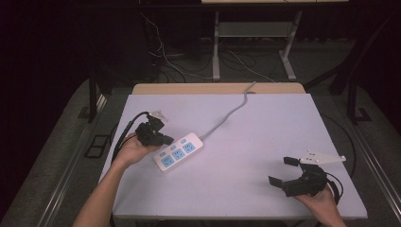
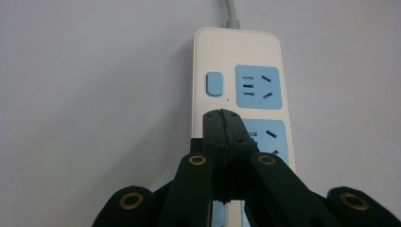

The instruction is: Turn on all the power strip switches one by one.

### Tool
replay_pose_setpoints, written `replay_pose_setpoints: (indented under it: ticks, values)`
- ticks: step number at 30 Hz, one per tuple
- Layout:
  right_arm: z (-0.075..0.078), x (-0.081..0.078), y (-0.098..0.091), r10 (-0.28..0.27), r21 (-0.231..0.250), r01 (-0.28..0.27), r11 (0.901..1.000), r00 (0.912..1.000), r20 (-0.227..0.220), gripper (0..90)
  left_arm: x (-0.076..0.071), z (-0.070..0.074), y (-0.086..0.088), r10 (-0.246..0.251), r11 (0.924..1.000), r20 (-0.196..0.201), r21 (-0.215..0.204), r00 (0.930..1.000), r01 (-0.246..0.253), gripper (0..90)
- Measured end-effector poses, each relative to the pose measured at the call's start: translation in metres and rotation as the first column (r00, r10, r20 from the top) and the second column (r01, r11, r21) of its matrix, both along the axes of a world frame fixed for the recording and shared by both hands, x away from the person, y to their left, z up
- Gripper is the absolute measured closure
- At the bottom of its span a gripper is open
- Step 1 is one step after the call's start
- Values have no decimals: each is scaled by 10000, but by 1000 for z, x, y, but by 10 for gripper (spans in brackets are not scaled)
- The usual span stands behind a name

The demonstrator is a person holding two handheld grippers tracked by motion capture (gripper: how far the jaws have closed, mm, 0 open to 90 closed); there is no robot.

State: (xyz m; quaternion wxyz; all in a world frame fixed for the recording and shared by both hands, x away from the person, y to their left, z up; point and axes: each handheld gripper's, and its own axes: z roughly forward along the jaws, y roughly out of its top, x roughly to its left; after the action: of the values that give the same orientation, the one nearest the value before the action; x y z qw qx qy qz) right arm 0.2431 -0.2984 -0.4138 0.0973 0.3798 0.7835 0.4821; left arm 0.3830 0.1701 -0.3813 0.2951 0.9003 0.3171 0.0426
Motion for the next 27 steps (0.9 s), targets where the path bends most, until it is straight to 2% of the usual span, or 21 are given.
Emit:
replay_pose_setpoints:
  ticks: [14, 27]
  values:
    - [0, 0, 0, 6, -32, -6, 10000, 10000, -21, 7, 4, -8, -3, -56, 9999, -140, 155, 9999, 59, 896]
    - [1, -1, -2, -22, -37, 22, 10000, 10000, -11, 7, 5, -18, -7, -76, 9999, -268, 113, 9996, 79, 895]
